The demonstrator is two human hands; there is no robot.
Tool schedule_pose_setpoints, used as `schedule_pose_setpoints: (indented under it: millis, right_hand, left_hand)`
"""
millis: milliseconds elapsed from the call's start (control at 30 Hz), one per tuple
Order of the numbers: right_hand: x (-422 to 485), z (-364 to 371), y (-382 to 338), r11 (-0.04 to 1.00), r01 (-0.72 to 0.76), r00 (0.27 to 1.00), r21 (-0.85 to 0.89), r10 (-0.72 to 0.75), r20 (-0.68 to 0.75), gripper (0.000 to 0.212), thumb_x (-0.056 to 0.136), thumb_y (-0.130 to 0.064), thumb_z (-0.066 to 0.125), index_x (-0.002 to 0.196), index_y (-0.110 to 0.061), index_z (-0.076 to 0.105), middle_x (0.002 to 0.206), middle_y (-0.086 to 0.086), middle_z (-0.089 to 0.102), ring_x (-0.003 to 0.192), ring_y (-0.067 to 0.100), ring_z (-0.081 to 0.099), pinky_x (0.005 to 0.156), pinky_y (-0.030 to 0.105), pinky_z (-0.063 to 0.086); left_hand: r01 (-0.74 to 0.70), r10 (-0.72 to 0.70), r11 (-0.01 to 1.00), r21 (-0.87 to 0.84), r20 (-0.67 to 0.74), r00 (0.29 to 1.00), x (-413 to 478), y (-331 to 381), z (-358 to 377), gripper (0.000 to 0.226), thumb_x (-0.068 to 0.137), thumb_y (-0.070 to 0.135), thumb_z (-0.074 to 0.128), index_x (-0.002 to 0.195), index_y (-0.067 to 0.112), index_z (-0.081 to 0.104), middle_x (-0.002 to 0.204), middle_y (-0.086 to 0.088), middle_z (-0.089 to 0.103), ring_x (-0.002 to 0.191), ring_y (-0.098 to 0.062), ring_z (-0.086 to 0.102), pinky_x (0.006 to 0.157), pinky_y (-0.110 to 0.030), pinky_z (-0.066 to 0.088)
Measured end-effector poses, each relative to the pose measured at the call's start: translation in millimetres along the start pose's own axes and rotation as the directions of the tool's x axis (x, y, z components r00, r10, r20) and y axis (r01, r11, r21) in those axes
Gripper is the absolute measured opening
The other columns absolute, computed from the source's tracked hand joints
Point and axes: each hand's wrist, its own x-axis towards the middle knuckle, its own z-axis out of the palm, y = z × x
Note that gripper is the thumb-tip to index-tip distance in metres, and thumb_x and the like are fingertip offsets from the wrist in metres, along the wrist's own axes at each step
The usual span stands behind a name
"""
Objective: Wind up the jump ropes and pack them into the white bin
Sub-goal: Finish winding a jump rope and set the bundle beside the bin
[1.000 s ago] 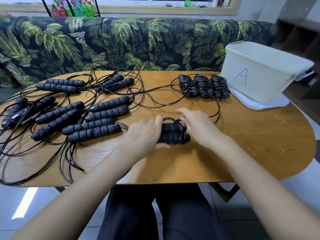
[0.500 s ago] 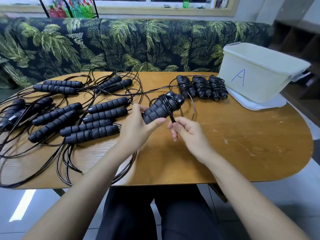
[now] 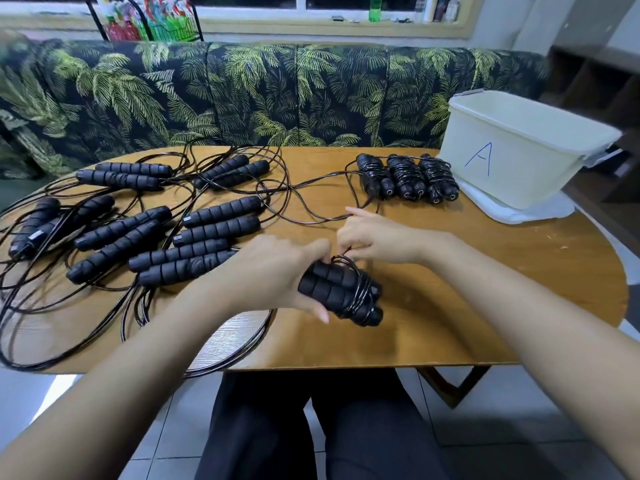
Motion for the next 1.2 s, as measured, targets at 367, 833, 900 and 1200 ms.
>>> schedule_pose_setpoints:
  millis: [367,833,900,1200]
  right_hand:
    - [6.2,3.8,-31.8,0.843,-0.330,0.904,-0.424,0.153,-0.400,0.036,0.105,-0.031,0.029,0.094,-0.018,0.061,0.084,-0.002,0.068,0.088,0.023,0.060,0.115,0.038,0.019]
    - [-6.5,57.2,-47.5,0.838,-0.532,0.613,-0.122,0.282,-0.738,0.042,0.099,-0.034,0.026,0.079,-0.020,0.060,0.062,-0.005,0.063,0.063,0.021,0.060,0.111,0.043,0.028]
    - [-9.7,66.8,-51.4,0.872,-0.490,0.628,0.002,0.355,-0.693,0.038,0.101,-0.032,0.026,0.083,-0.021,0.058,0.063,-0.008,0.061,0.065,0.018,0.060,0.113,0.044,0.030]
    - [-24.3,75.8,-43.0,0.598,-0.115,0.860,0.794,0.459,-0.221,0.026,0.100,-0.008,0.046,0.080,-0.020,0.059,0.076,-0.012,0.060,0.078,0.001,0.057,0.079,0.015,0.041]
  left_hand:
    - [0.416,-0.400,0.842,0.345,-0.118,0.909,15.4,16.6,17.1,0.074,0.068,0.076,0.057,0.113,0.022,0.034,0.100,0.002,0.061,0.093,-0.024,0.058,0.054,-0.032,0.030]
    - [0.689,-0.723,0.681,-0.246,-0.079,0.686,26.2,6.2,41.5,0.080,0.060,0.084,0.050,0.097,0.015,0.032,0.084,-0.002,0.059,0.084,-0.032,0.063,0.061,-0.035,0.043]
    - [0.682,-0.761,0.594,-0.426,-0.023,0.648,23.6,1.6,42.4,0.082,0.059,0.082,0.053,0.103,0.015,0.040,0.092,-0.001,0.062,0.089,-0.030,0.062,0.070,-0.038,0.048]
    - [0.243,-0.417,0.396,-0.885,0.062,0.907,13.1,-7.3,32.3,0.051,0.069,0.040,0.078,0.101,0.012,0.050,0.094,0.004,0.065,0.083,-0.009,0.061,0.073,-0.026,0.048]
